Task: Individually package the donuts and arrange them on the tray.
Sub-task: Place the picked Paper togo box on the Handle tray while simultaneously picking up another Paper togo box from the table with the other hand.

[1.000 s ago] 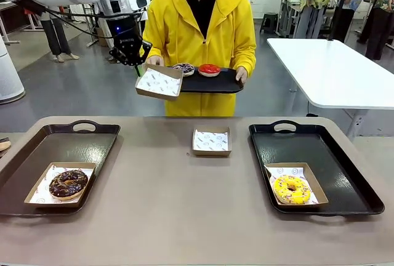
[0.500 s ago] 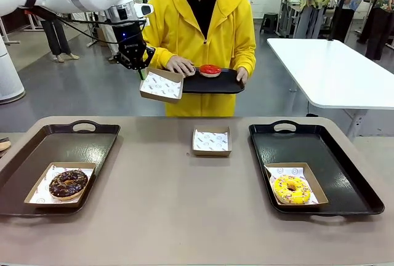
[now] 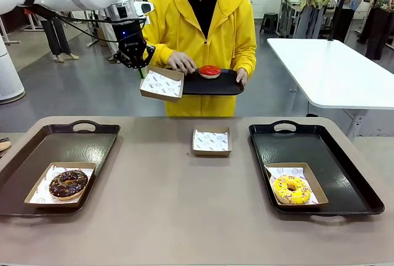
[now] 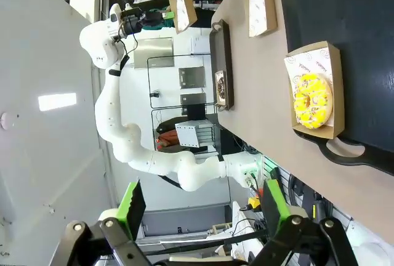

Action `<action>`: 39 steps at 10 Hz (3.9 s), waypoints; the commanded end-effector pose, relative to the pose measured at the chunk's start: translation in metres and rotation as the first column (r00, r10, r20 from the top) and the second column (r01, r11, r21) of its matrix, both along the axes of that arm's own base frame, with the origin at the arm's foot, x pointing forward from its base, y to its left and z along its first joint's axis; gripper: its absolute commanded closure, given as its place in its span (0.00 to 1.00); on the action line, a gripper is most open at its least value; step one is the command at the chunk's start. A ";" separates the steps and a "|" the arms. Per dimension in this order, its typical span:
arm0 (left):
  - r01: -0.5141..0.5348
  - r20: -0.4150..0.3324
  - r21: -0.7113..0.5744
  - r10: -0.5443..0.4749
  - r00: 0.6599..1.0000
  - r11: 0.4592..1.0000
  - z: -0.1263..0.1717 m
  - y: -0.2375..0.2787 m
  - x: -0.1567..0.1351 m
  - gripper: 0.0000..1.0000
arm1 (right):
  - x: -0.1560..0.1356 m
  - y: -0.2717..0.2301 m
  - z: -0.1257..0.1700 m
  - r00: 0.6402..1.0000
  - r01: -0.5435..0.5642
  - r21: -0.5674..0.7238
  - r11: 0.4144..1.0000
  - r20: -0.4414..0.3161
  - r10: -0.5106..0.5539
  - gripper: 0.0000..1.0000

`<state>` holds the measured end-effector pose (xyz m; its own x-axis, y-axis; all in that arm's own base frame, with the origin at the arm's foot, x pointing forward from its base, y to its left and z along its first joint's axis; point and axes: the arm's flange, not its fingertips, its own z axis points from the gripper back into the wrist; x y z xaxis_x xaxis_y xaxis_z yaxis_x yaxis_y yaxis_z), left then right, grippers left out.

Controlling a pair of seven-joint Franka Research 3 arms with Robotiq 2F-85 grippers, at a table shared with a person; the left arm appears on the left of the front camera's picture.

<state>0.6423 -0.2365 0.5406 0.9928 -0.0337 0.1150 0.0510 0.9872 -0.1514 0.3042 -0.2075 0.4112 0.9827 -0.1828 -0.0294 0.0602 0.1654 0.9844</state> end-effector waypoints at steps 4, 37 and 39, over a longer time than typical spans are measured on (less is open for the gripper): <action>0.008 -0.002 0.000 -0.008 1.000 1.000 0.002 0.002 -0.004 1.00 | -0.003 0.002 0.003 1.000 -0.002 0.010 1.000 0.014 0.002 0.00; -0.159 -0.026 0.076 0.161 0.987 0.984 -0.004 0.220 -0.101 0.99 | 0.104 0.296 0.108 0.994 -0.105 -0.574 0.812 -0.027 0.110 0.00; -0.155 -0.030 0.093 0.158 0.987 0.984 -0.020 0.232 -0.098 0.99 | 0.110 0.318 0.095 0.992 -0.119 -0.579 0.806 -0.036 0.121 0.00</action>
<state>0.5485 -0.0016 0.5245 0.9895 0.1329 0.0576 -0.1290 0.9895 -0.0658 0.4046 0.1180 0.5047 0.9974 -0.0252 0.0669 -0.0288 0.7150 0.6986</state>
